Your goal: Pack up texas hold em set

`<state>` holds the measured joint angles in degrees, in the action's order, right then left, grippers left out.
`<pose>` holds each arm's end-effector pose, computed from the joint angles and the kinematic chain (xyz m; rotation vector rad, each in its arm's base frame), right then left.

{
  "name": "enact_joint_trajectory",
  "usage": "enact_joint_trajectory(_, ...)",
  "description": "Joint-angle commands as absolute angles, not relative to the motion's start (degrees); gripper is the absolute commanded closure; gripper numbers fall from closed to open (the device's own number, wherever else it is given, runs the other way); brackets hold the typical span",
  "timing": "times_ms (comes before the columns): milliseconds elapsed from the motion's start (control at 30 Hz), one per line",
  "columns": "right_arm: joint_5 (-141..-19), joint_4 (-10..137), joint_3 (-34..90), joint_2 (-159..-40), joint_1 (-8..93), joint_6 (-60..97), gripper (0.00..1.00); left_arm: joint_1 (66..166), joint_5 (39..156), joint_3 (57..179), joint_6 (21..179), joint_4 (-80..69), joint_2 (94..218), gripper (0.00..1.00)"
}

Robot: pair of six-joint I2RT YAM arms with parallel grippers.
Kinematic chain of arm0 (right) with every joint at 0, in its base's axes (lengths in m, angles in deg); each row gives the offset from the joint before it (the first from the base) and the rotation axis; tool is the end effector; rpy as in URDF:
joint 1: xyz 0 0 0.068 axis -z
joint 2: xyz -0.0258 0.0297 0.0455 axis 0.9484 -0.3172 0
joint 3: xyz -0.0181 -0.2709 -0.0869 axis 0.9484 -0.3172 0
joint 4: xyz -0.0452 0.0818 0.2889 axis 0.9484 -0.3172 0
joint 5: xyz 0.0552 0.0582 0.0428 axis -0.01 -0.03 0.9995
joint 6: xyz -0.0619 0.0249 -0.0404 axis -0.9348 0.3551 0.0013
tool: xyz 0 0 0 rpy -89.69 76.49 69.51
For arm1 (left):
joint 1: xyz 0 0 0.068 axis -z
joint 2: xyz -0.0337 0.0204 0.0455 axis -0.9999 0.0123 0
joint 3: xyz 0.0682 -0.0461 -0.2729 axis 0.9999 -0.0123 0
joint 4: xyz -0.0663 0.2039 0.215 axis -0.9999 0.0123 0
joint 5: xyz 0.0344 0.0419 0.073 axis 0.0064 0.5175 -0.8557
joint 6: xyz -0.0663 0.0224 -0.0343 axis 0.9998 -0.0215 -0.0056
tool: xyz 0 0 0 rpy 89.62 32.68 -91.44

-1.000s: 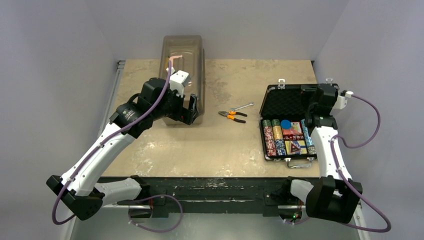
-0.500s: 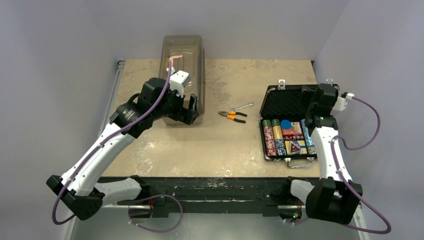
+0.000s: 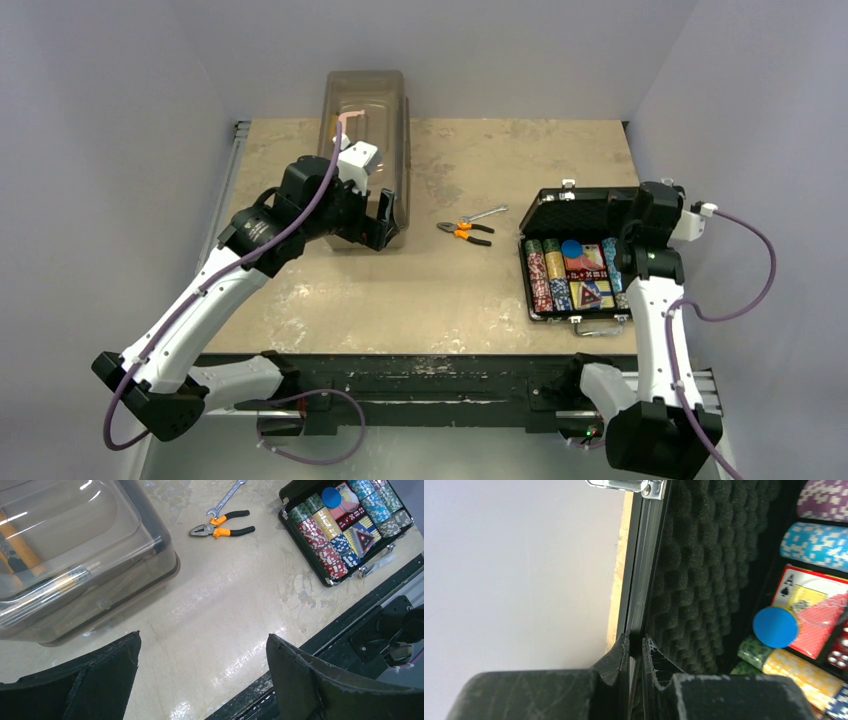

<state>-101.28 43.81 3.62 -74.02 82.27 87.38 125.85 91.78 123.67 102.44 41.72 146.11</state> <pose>0.2756 -0.0683 0.3212 1.4943 1.3654 0.4903 0.2338 -0.1767 0.4100 0.4552 2.1509 -0.5511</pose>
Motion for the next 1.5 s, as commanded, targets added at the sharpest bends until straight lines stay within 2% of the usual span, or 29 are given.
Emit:
enact_joint_trajectory(0, -104.28, 32.63, 2.98, -70.39, 82.34, 81.89, 1.0, 126.21, 92.9, 124.88, 102.72, 40.73, 143.93, 0.08)
enact_joint_trajectory(300, -104.21, 23.36, 0.91, -63.94, 82.37, 78.07, 0.99, 127.16, 92.02, 124.92, 102.54, 40.87, 143.3, 0.08)
enact_joint_trajectory(667, -105.86, 11.6, -0.14, -62.8, 82.26, 73.32, 0.98, 127.44, 92.85, 124.86, 102.63, 40.76, 143.24, 0.08)
enact_joint_trajectory(867, -105.24, 3.77, 1.65, -62.73, 82.01, 68.66, 0.92, 127.44, 92.99, 124.87, 102.7, 40.73, 143.74, 0.08)
enact_joint_trajectory(933, -104.39, 0.34, 2.11, -62.32, 81.99, 67.36, 0.87, 127.44, 93.14, 124.81, 102.72, 40.73, 143.91, 0.08)
enact_joint_trajectory(1067, -105.57, -2.9, 2.85, -59.79, 82.03, 64.0, 0.61, 127.44, 93.72, 124.77, 102.93, 40.72, 144.64, 0.08)
enact_joint_trajectory(1200, -106.03, -1.52, 0.59, -59.9, 82.02, 62.34, 0.19, 127.44, 95.52, 124.77, 103.52, 40.61, 145.44, 0.08)
enact_joint_trajectory(1267, -105.37, 0.8, -1.35, -60.74, 82.0, 62.44, 0.02, 127.44, 95.79, 124.69, 103.68, 40.47, 145.48, 0.08)
enact_joint_trajectory(1467, -104.43, 9.73, -5.72, -66.87, 82.73, 63.35, 0.01, 127.46, 93.91, 124.62, 103.27, 40.76, 145.36, 0.08)
